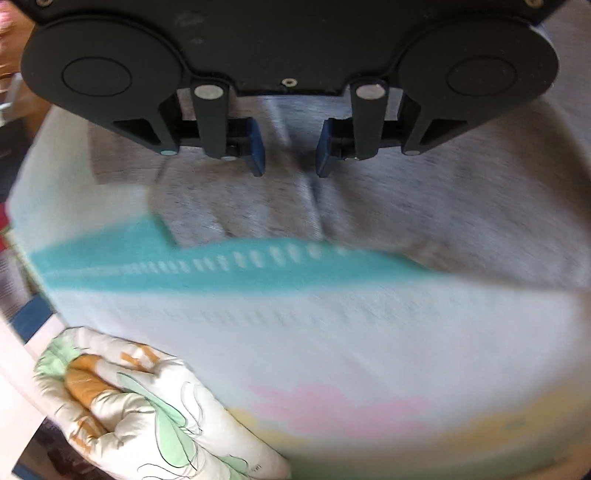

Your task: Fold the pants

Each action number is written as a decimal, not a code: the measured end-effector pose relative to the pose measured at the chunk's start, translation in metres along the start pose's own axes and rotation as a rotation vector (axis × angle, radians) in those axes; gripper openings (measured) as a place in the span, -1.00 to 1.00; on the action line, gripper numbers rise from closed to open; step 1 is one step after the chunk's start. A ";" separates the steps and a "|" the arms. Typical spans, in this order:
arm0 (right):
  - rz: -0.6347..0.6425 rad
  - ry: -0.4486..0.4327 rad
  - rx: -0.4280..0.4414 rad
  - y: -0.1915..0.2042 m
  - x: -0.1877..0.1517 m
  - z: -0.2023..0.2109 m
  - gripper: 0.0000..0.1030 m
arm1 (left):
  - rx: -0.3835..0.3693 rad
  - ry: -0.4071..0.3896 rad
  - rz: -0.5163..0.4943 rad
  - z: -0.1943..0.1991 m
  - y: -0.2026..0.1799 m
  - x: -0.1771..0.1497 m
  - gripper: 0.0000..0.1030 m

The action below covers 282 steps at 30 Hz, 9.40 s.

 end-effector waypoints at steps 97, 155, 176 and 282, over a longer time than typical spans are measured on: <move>-0.615 0.055 -0.027 -0.183 -0.073 0.024 -0.96 | 0.174 -0.089 0.604 0.063 0.174 -0.048 -0.86; -0.571 0.015 0.221 -0.236 -0.020 -0.068 -0.33 | 0.027 -0.015 -0.006 -0.131 -0.120 0.075 -0.63; -0.463 -0.136 -0.051 -0.205 -0.025 -0.013 -0.67 | 0.045 -0.101 -0.006 -0.106 -0.103 0.078 -0.64; -0.394 0.199 0.358 -0.092 -0.024 -0.016 -0.67 | 0.252 -0.005 0.063 -0.025 -0.002 -0.009 -0.61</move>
Point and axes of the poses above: each gripper's, at about its wrist camera, not at the fingertips, and z roughly against the way its jaws point, y to its left, x to its top, the point moved 5 cm from there along -z, roughly the way its jaws point, and after that the axes turned 3 degrees about -z, right-handed, at the moved point
